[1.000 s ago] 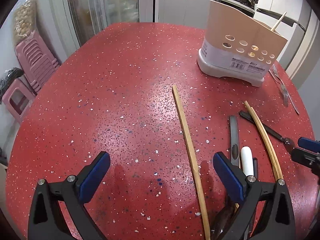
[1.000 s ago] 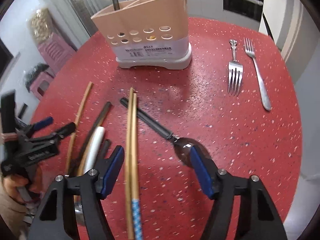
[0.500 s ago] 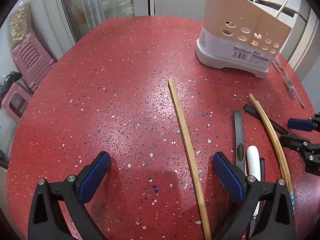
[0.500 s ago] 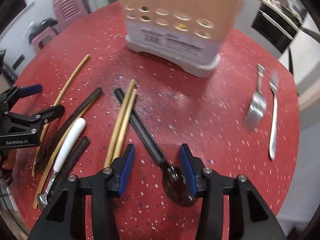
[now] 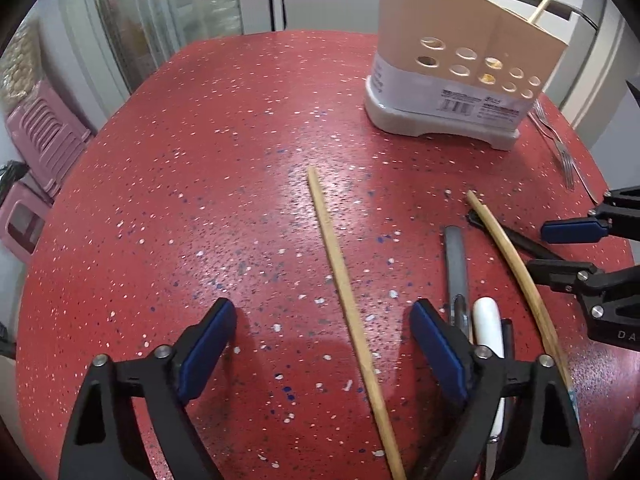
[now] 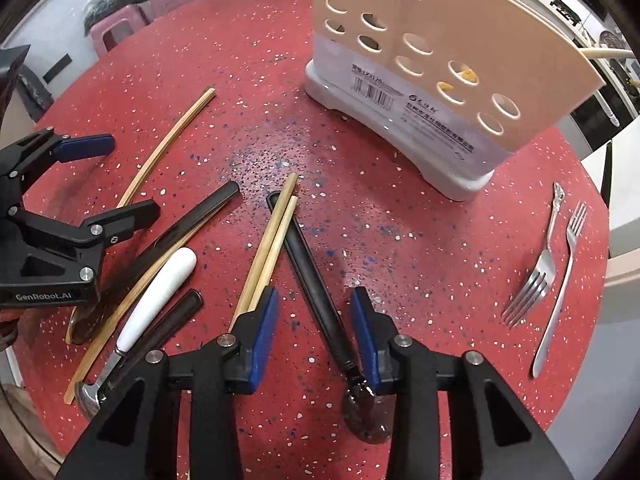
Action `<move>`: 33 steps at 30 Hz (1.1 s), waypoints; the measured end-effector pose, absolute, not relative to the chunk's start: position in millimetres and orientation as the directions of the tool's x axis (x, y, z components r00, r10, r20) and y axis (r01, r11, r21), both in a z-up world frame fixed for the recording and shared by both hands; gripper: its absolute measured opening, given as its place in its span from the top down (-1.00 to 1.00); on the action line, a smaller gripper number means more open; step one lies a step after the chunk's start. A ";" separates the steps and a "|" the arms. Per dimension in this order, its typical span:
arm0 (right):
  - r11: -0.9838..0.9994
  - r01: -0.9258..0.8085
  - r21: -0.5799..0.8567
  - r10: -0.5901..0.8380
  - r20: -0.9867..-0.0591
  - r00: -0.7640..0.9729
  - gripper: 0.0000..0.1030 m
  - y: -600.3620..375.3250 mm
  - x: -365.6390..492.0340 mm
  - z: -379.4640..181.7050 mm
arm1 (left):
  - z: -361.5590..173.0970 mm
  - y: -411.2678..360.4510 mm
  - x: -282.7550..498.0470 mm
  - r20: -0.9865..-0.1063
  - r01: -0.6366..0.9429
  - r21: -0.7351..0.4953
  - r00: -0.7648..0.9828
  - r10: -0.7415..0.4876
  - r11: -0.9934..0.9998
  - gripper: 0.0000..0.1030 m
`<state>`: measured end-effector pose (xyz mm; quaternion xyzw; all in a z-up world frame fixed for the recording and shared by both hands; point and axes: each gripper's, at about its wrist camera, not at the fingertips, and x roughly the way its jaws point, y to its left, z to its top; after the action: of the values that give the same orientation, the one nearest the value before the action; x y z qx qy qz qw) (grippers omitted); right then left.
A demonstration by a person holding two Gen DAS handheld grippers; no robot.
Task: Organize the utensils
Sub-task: 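Grasp a black-handled spoon with the right tool while the left tool grasps a wooden chopstick, then lift the spoon with the right tool while the left tool carries the chopstick to the holder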
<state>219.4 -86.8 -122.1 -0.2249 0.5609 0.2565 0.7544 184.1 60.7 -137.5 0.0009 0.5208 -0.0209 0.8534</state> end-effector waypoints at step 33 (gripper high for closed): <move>0.890 -0.450 0.072 0.244 -0.910 0.336 1.00 -126.9 201.8 -108.6 | -117.8 42.8 170.3 -0.861 0.127 -0.148 0.472 -0.191 0.981 0.46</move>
<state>201.8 -126.9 -108.6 -0.0965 0.5351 0.2138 0.8115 170.3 42.8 -117.8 -0.0314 0.5054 -0.0928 0.8573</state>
